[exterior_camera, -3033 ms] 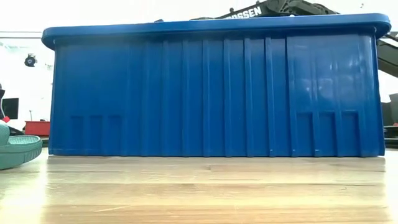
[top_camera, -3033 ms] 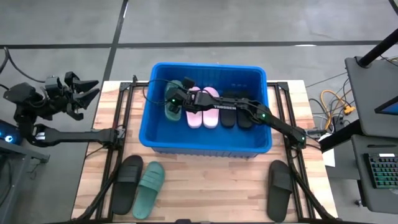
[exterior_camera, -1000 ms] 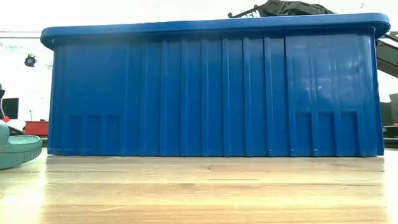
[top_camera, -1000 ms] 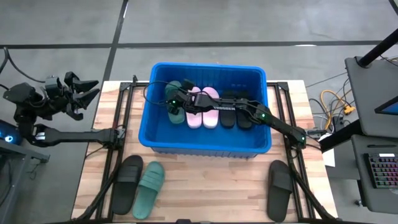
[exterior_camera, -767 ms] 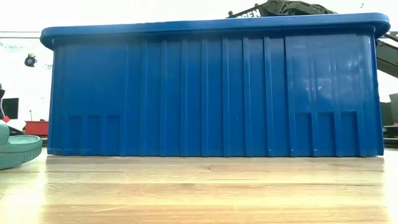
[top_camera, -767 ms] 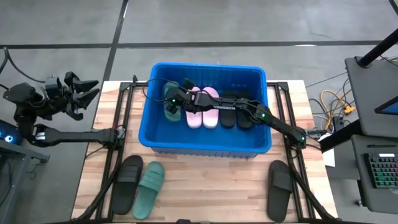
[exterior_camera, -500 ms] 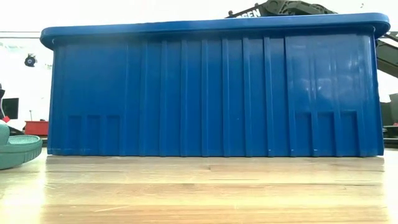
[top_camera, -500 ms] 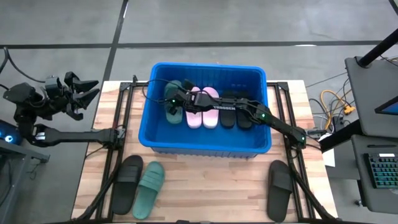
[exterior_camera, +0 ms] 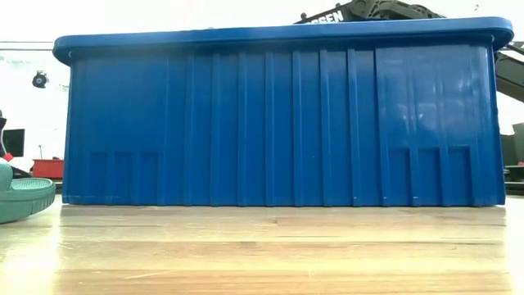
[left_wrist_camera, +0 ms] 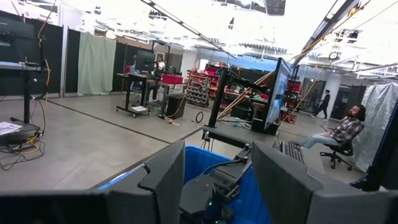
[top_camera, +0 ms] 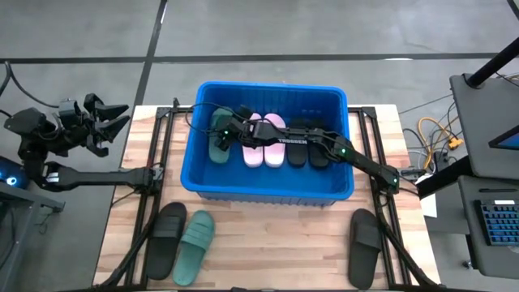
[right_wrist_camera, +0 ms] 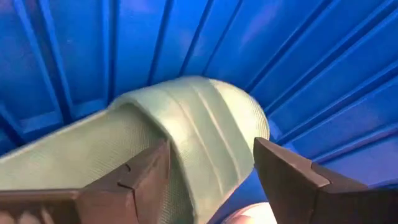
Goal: Pick and place slides into bin
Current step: Put the right green slide into the blue bin, then put the green slide into the blue bin
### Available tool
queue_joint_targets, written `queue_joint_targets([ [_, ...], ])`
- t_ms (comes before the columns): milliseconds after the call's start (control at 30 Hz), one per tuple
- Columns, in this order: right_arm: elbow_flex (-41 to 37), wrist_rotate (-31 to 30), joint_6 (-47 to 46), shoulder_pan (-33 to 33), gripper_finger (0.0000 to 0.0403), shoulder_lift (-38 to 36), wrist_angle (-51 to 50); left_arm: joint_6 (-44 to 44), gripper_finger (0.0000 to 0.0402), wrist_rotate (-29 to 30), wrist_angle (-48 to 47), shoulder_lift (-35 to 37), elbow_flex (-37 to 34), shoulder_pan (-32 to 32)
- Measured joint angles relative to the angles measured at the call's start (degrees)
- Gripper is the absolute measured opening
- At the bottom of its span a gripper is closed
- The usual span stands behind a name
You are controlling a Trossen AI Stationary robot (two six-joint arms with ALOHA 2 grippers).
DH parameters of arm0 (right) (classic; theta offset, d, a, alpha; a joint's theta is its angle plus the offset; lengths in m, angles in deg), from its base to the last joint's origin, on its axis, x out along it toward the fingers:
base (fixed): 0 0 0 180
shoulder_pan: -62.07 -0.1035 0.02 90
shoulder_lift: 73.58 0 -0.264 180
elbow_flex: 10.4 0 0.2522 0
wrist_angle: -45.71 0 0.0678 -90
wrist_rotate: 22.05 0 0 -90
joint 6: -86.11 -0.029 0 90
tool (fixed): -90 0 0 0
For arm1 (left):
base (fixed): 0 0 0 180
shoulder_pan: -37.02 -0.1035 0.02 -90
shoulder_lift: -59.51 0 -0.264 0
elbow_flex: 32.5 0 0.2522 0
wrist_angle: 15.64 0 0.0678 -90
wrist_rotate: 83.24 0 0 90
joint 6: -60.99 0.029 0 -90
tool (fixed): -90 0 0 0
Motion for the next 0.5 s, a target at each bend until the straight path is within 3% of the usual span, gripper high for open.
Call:
queue_joint_targets([
  [333, 0.04, 1.32, 1.88, -0.05, 0.0231, -0.20, -4.37, 0.00, 0.0171, 0.00, -0.02, 0.00, -0.04, -0.02],
  [500, 0.28, 1.42, -1.66, -0.15, 0.0231, -0.59, -4.71, 0.00, 0.0171, 0.00, -0.02, 0.00, -0.07, 0.00],
])
